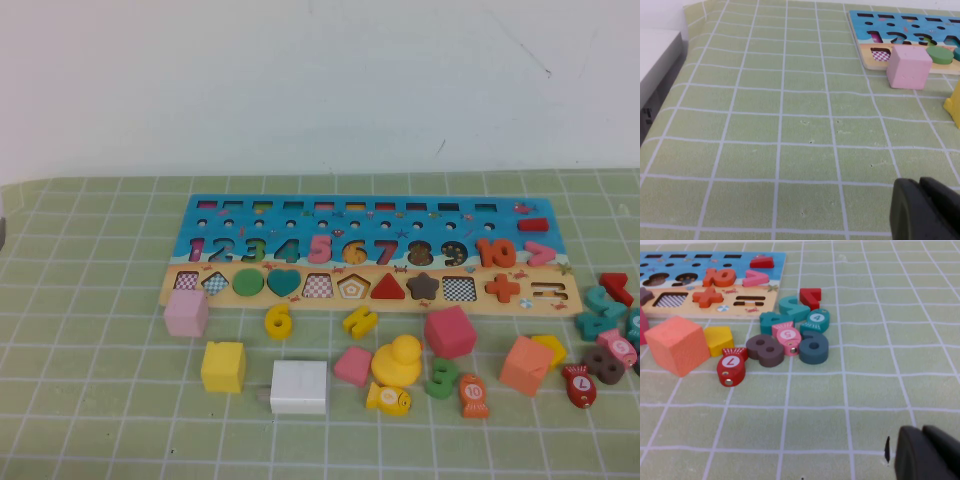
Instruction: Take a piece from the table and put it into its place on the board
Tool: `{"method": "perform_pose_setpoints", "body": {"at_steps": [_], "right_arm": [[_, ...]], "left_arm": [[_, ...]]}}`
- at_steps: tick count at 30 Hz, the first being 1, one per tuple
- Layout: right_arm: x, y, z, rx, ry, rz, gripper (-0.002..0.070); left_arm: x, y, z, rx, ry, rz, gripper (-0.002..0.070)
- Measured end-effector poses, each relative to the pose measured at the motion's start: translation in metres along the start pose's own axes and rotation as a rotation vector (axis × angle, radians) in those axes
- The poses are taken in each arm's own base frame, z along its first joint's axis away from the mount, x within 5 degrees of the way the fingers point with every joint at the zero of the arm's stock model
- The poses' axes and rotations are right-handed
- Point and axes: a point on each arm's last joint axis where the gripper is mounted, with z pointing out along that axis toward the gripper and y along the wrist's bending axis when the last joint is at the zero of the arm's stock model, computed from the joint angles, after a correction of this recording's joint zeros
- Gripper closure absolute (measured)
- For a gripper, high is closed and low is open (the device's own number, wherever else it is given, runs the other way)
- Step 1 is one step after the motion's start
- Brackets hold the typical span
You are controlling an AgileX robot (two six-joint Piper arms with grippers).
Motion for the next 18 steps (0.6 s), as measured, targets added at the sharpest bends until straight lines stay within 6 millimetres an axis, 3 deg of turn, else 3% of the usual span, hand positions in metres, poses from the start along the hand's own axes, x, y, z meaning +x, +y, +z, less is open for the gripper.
{"method": "perform_pose_setpoints", "body": {"at_steps": [18], "right_arm": [[0.0,0.0,0.0,0.0,0.0,0.0,0.0679]], "left_arm": [[0.0001,0.0004,0.0,-0.005,0.001,0.013,0.0677]]}}
